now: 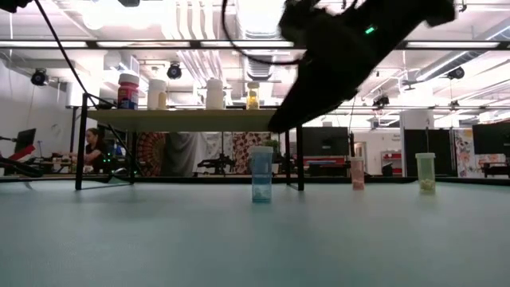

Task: Pick and place medicine bottles onto shelf by color
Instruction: Put the blue pill bottle on the shelf

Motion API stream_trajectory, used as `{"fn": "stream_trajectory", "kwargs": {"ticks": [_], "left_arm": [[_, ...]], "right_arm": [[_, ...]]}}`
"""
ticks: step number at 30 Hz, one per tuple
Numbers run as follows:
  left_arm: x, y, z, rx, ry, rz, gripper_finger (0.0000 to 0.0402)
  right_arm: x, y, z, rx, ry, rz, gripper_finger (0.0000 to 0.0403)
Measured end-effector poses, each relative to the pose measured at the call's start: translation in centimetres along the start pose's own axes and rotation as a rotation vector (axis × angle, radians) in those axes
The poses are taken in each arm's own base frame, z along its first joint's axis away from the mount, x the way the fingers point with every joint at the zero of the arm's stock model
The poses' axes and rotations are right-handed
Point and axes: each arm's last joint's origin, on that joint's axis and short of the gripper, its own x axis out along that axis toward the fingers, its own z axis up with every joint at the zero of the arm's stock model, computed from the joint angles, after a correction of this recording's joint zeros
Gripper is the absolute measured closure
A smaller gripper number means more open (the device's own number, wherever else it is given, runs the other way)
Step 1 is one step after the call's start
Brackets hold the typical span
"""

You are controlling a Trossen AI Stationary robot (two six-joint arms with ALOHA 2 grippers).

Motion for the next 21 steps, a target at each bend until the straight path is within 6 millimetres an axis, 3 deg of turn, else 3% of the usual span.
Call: {"fn": "stream_trajectory", "kwargs": {"ticks": [4,11,21], "left_arm": [[1.1,-0.8,-0.8,0.002,0.033,0.034,0.0395],[4.9,-2.8,-2.3,0.047,0.147,0.066,0.0395],[10.4,-2.9,-4.3,-0.050,0.834,0.124,0.0395]], "right_arm": [[-2.7,0.0,-0.8,-0.065,-0.027,0.034,0.0211],[-6.7,-0.7,-3.2,-0.119,-0.121,0.093,0.0216],[-9.3,-2.2,-6.1,-0.015,-0.386,0.187,0.0218]]}}
